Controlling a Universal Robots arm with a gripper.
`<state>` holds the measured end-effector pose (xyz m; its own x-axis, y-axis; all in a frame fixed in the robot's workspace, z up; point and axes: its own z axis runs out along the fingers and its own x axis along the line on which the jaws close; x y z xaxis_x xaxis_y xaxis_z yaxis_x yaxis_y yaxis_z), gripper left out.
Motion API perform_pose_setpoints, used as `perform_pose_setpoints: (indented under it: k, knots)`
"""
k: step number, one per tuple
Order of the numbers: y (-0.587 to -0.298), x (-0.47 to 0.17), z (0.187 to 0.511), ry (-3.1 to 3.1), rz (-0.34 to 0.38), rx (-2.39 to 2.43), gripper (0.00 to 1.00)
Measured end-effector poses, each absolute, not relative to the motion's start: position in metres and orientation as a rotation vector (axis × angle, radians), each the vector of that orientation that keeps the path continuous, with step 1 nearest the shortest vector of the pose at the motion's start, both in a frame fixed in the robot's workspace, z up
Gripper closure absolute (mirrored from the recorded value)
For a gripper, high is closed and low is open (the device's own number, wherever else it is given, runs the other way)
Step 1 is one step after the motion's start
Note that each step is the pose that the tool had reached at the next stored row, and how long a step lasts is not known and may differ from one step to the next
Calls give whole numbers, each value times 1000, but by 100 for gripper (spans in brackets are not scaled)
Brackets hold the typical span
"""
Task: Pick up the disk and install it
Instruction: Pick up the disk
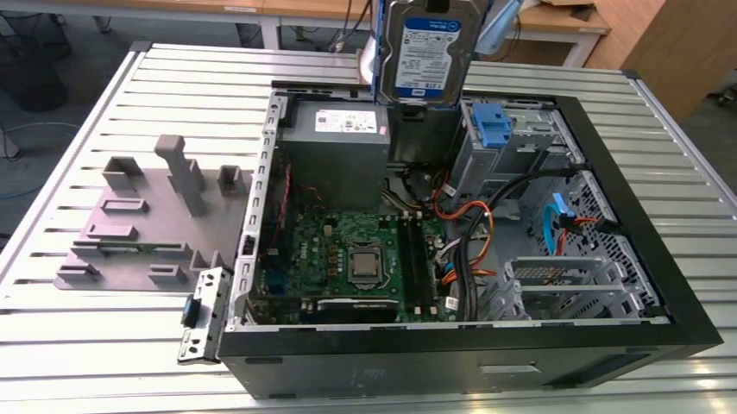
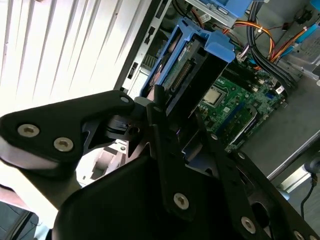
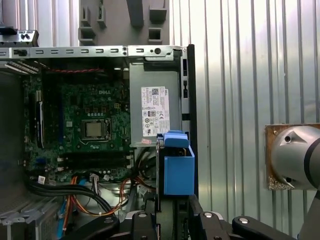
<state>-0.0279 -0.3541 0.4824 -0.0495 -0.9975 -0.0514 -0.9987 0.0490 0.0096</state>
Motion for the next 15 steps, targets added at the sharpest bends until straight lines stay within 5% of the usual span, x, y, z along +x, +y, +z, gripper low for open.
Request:
perform_pose_setpoints:
  k: [15]
  knots:
    - [-375,-28,482,2257,58,-2148,65]
